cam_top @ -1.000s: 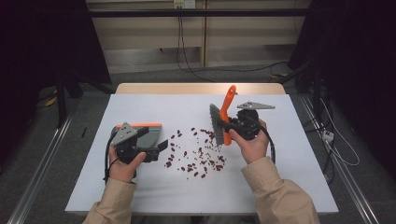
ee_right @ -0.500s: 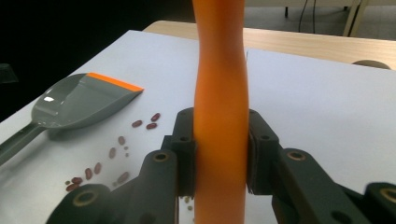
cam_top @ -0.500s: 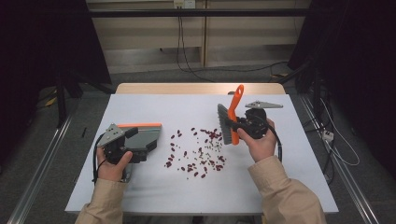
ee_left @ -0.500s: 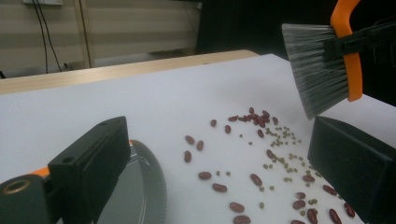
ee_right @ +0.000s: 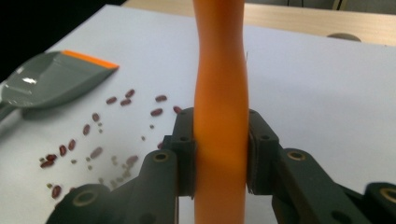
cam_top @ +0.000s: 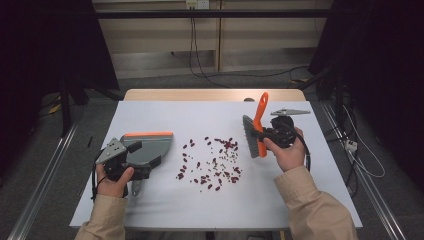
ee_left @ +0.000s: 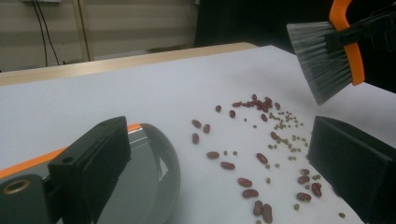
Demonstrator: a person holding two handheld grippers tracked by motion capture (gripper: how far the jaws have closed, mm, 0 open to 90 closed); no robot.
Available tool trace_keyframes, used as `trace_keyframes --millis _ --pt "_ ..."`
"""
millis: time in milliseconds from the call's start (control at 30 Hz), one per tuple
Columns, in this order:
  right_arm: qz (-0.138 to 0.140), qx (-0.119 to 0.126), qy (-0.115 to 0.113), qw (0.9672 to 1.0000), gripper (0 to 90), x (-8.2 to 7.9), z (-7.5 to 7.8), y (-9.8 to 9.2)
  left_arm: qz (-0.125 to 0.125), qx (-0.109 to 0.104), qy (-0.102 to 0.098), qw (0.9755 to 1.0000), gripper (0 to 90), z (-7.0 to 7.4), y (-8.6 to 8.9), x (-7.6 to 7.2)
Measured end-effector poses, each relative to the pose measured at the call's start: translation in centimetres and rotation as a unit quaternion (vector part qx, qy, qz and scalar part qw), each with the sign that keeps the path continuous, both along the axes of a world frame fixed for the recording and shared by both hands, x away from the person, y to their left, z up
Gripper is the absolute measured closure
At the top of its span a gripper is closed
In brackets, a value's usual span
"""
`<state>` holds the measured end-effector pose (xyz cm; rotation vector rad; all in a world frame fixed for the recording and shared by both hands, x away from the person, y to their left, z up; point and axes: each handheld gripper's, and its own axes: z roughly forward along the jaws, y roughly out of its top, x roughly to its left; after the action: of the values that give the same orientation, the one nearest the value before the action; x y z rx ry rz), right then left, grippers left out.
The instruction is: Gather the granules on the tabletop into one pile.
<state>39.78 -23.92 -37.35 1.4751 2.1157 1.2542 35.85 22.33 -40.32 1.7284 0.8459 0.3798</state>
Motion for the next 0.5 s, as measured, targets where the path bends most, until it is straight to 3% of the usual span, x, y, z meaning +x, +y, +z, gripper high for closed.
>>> trace_keyframes --millis 300,500 --pt "-0.005 -0.043 0.05 0.9978 70.4 0.6 -1.0 -0.9 0.005 -0.005 0.003 1.0 5.7 -0.3 0.8 -0.1" --pt "-0.006 -0.049 0.053 0.9974 70.9 1.8 -2.0 -0.8 0.008 -0.001 0.004 1.0 5.8 -0.6 0.9 -0.2"
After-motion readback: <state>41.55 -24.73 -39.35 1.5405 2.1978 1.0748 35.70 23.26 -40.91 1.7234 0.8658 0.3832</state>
